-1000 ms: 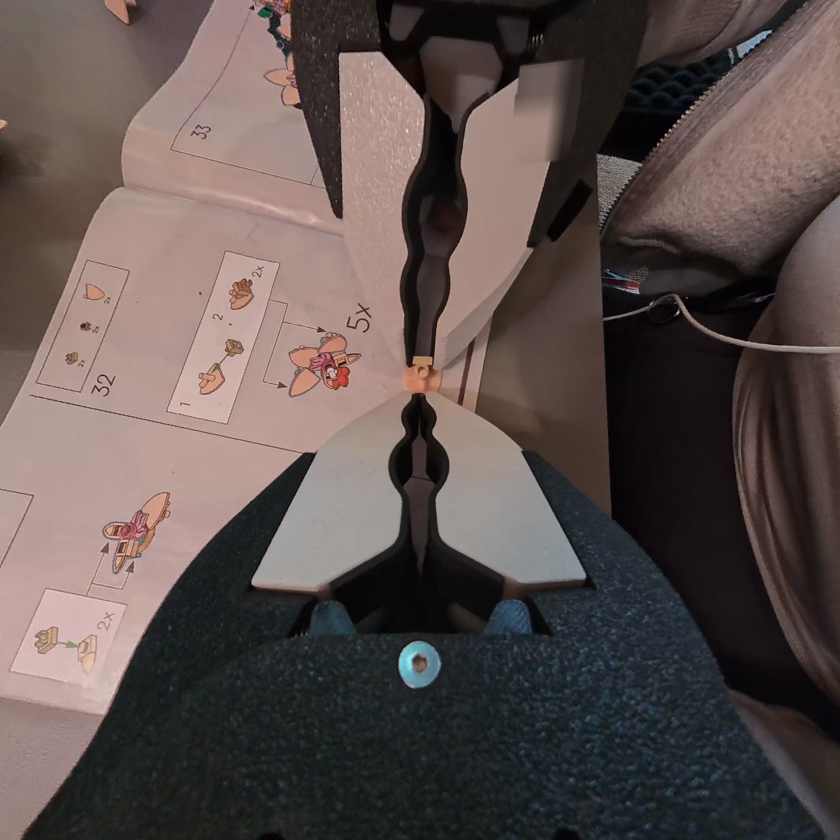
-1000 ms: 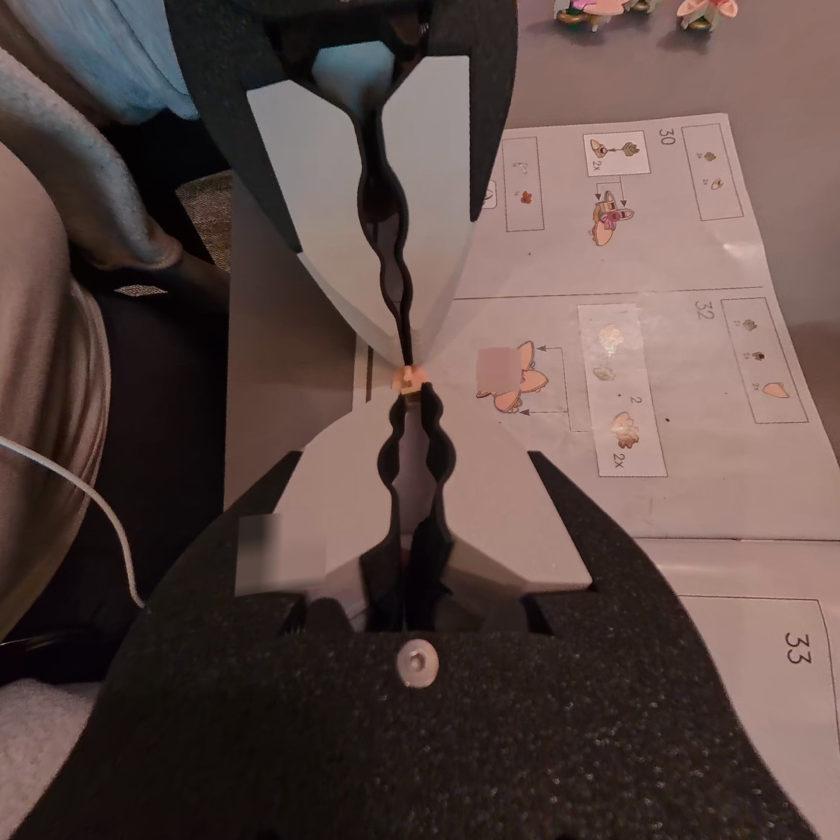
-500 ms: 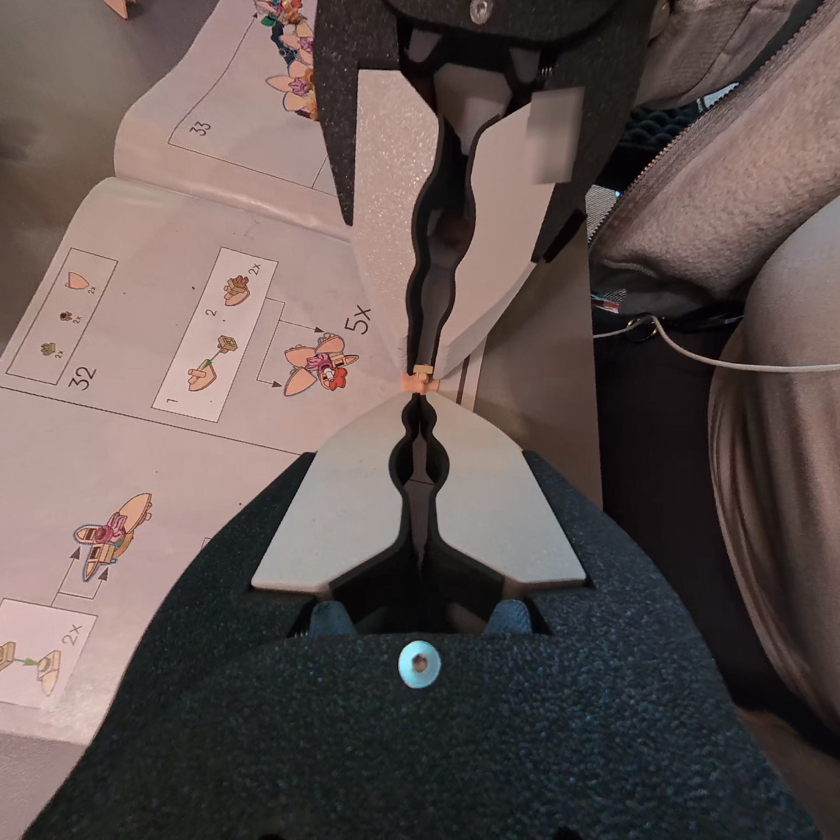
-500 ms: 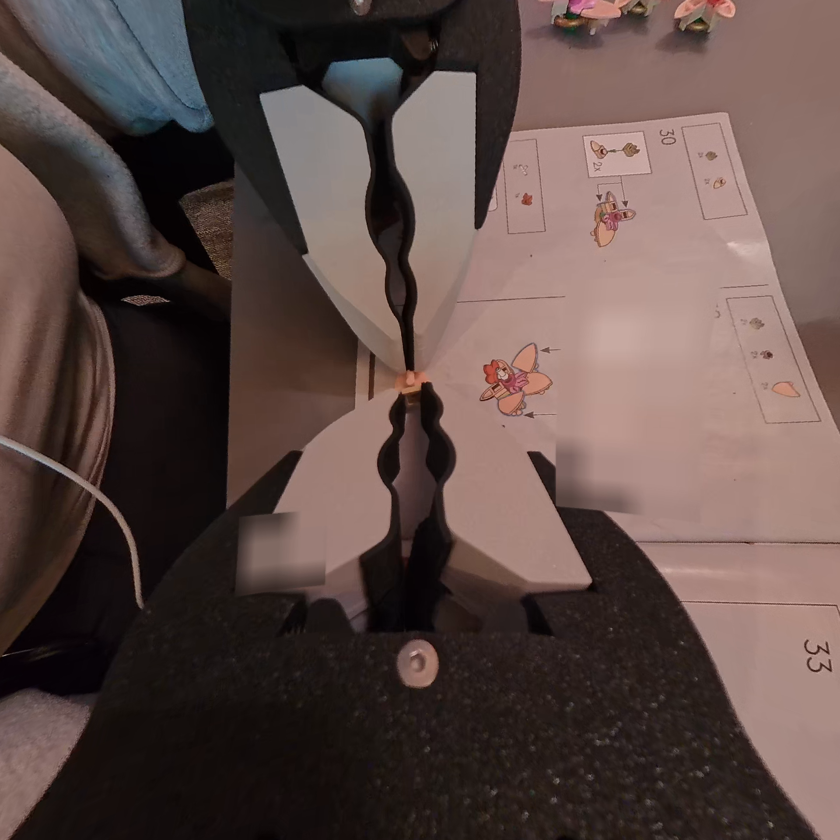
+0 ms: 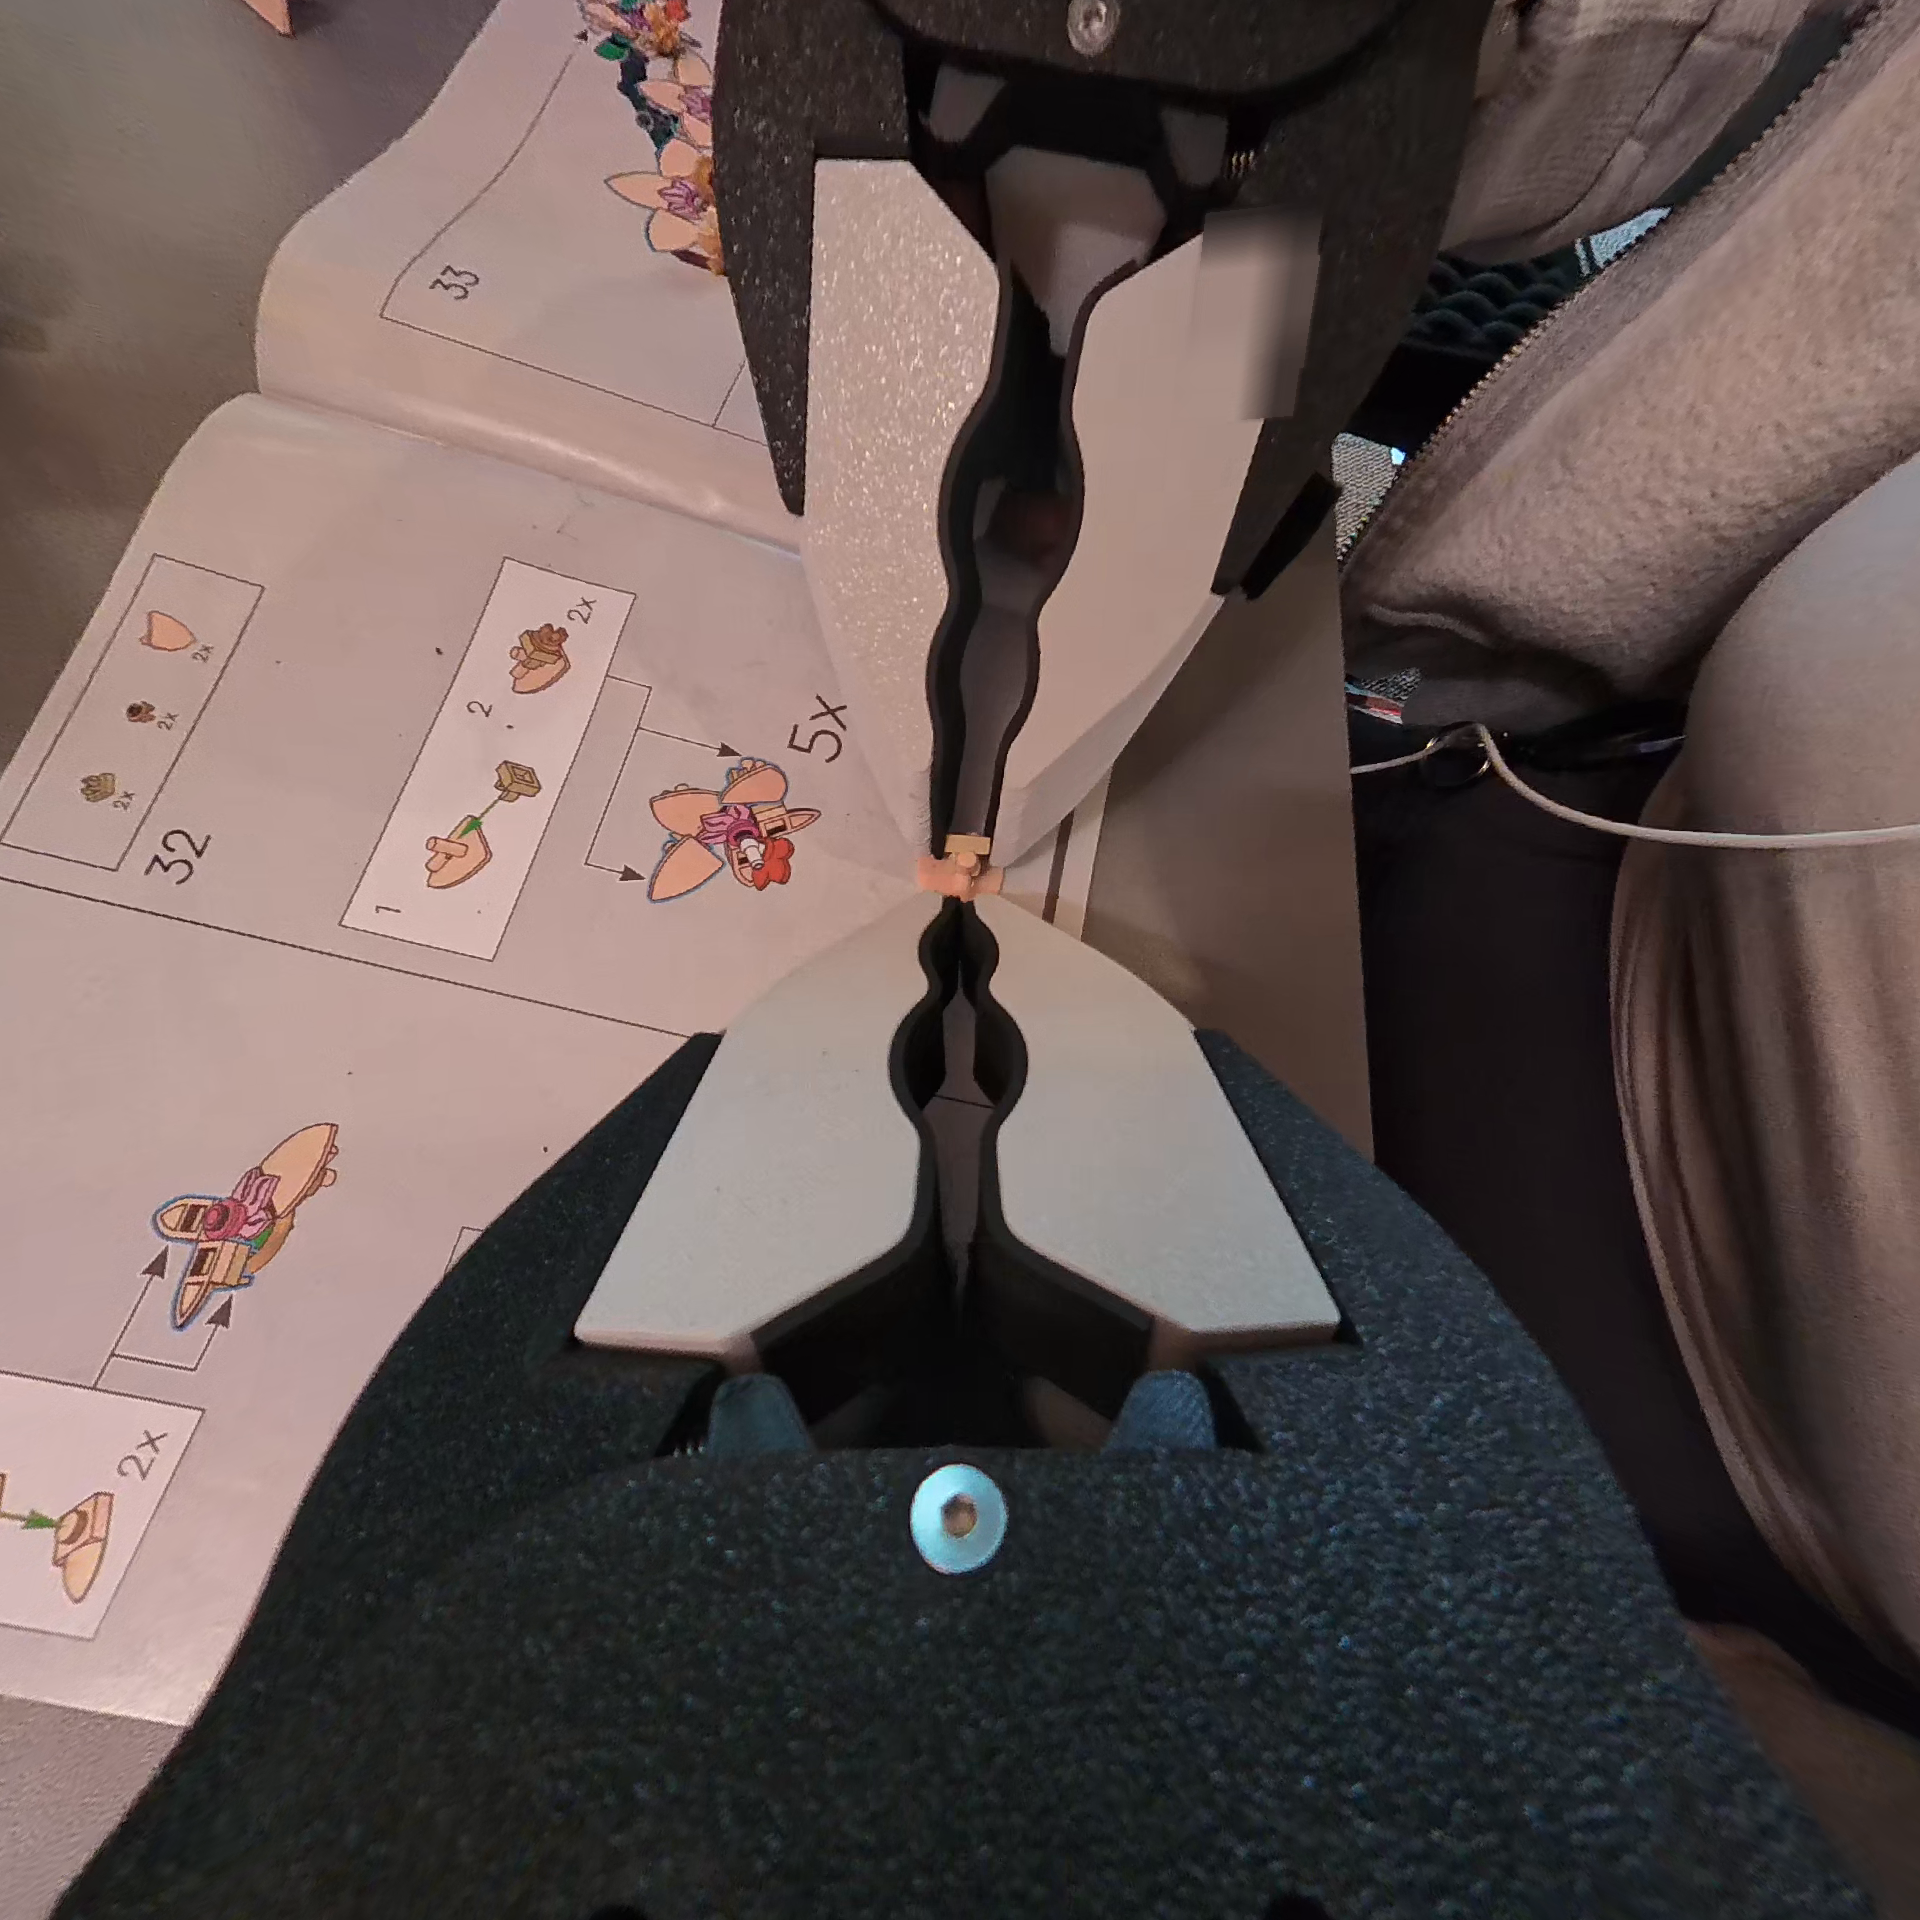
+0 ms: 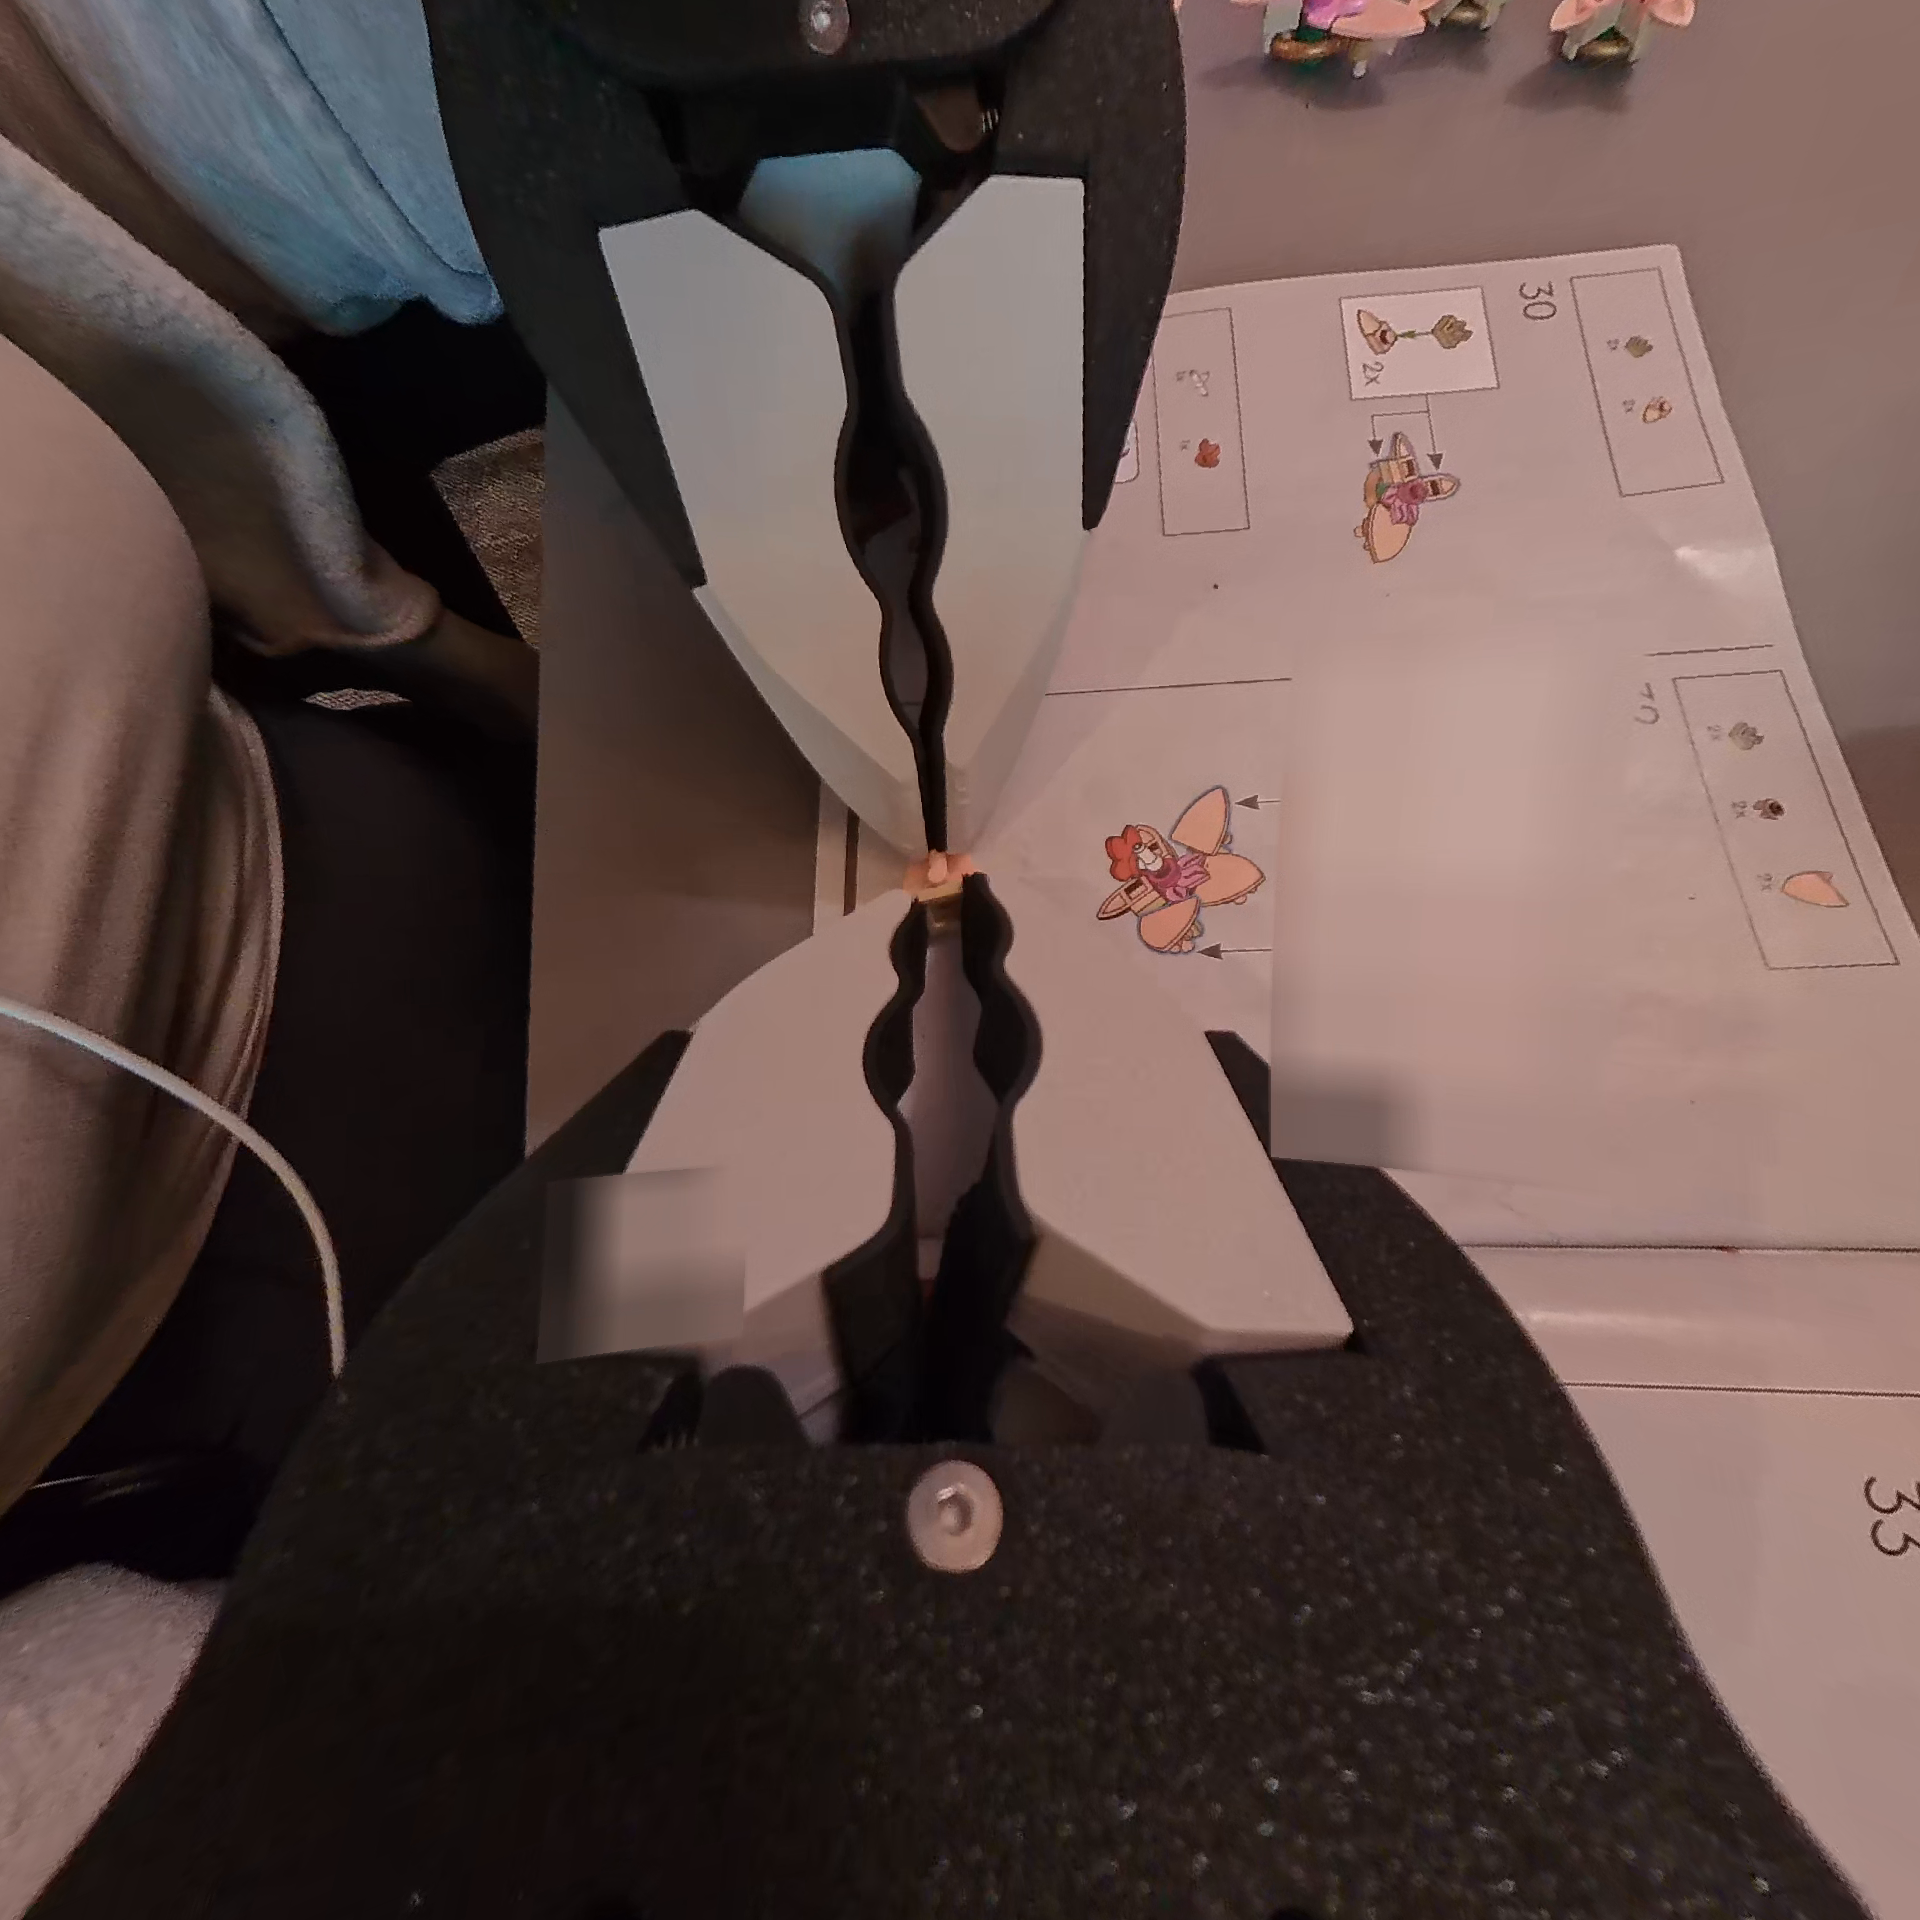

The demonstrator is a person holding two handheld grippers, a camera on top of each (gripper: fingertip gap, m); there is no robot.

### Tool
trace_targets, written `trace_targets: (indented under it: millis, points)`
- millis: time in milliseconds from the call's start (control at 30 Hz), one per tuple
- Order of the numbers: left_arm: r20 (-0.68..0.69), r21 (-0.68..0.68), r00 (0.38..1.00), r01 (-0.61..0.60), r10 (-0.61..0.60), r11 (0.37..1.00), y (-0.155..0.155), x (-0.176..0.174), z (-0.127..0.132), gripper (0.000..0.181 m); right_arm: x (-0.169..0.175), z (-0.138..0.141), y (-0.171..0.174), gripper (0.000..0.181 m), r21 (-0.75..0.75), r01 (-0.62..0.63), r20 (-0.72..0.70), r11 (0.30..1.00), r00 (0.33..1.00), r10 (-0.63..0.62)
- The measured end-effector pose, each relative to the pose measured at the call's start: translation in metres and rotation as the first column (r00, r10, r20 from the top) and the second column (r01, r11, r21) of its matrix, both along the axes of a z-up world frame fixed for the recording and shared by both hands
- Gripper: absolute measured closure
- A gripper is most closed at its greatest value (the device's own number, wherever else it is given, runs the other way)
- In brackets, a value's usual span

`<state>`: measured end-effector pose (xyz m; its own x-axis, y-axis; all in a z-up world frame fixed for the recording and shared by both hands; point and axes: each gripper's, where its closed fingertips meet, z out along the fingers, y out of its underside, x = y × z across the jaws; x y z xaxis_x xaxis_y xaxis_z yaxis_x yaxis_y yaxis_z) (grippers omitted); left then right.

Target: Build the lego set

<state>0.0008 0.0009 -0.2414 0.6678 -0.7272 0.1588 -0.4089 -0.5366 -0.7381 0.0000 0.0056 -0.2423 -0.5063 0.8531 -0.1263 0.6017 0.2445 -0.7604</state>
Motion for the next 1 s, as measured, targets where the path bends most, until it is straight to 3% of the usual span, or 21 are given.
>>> trace_targets:
  millis: [367,433,600,1000]
  points:
    - [0.003,-0.003,1.0,-0.002,0.002,1.0,0.0,0.0,0.0,0.181,0.001,-0.001,0.0,0.174,0.018,0.011,0.031,1.0,0.999,-0.011]
    - [0.004,-0.004,1.0,-0.002,0.002,1.0,0.0,0.0,0.0,0.181,0.006,-0.001,0.003,0.152,0.075,-0.014,0.077,0.997,0.997,0.008]
    - [0.001,0.0,1.0,-0.002,0.002,1.0,0.0,0.0,0.0,0.181,0.007,0.014,0.0,0.165,0.12,-0.049,0.057,0.992,0.997,0.042]
    - [-0.006,0.009,1.0,-0.003,0.003,1.0,0.0,0.0,0.0,0.181,-0.001,0.001,-0.001,0.173,0.272,-0.098,0.13,0.957,0.989,0.065]
